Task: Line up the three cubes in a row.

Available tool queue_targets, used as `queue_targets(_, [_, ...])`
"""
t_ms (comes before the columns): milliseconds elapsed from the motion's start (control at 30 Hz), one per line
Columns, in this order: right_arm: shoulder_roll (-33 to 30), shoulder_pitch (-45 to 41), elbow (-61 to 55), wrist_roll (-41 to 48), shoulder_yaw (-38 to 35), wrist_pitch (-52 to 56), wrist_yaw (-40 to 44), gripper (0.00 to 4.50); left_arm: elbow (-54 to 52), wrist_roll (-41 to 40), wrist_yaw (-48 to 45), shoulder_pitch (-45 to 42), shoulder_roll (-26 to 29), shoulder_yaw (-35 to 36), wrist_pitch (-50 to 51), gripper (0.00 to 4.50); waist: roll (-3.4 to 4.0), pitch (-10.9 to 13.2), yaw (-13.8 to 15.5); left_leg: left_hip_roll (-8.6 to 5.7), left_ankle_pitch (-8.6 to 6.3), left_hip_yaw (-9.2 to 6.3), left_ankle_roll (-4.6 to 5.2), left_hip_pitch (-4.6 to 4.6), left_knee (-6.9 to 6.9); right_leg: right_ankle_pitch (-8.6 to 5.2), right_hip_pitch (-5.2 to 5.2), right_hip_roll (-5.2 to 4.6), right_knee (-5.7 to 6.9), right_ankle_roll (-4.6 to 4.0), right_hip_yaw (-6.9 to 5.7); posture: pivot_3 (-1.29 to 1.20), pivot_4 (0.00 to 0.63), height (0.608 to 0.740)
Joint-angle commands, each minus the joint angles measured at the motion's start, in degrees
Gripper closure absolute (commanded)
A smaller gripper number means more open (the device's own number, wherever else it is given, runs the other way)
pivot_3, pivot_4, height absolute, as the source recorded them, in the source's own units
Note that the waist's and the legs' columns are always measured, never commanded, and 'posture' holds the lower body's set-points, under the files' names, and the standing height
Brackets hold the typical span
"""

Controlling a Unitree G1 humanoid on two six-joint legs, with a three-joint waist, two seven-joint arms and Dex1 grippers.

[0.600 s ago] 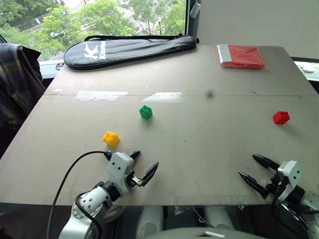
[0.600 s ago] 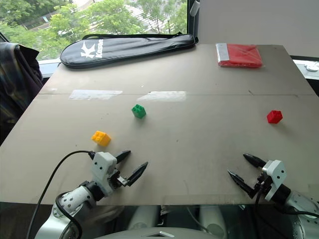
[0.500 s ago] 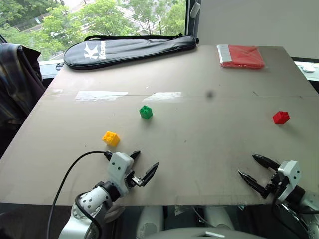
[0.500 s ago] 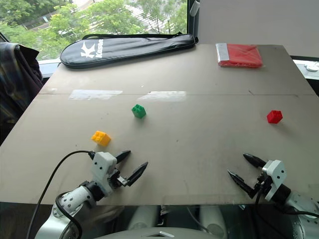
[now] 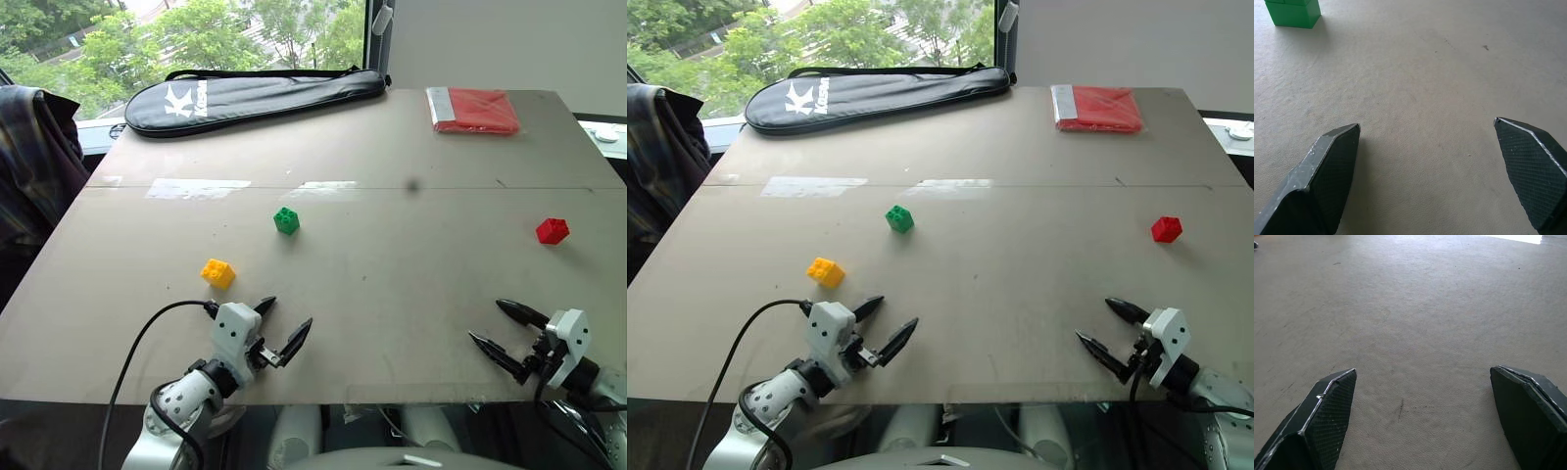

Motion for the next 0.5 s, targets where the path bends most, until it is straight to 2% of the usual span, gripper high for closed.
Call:
queue_targets(33, [-0.1, -0.3, -0.7, 0.7, -1.0, 0.3, -0.5, 0.00, -0.1, -0.4, 0.0, -0.3, 0.1, -0.9, 1.3, 0.04, 0.00, 0.0, 0.0, 0.00, 0.00, 0.00, 0.00, 0.00, 0.00, 0.00, 0.00, 0.00, 0.00, 0.00, 0.00, 0.00, 0.150, 0.708])
queue_targets(300, [0.6, -2.1, -1.4, 3.6, -4.6, 1.4, -3.8, 0.00, -0.3, -1.5, -0.4, -3.8, 0.1, -0.7, 3.1, 0.04, 0.04, 0.0, 0.0, -0.01, 0.00, 0.00, 0.00, -0.06, 0.00, 0.00, -0.04, 0.01, 0.00, 0.00, -0.01, 0.00, 0.150, 0.708])
queue_targets(500, [1.1, -10.6, 4.5, 0.6, -10.9, 3.1, -18.4, 0.00, -7.1, -9.9, -5.6, -13.3, 4.5, -1.6, 11.7, 0.04, 0.01, 0.1, 0.1, -0.05, 0.01, 0.01, 0.01, -0.10, 0.02, 0.01, -0.08, 0.03, 0.03, -0.01, -0.01, 0.00, 0.150, 0.708])
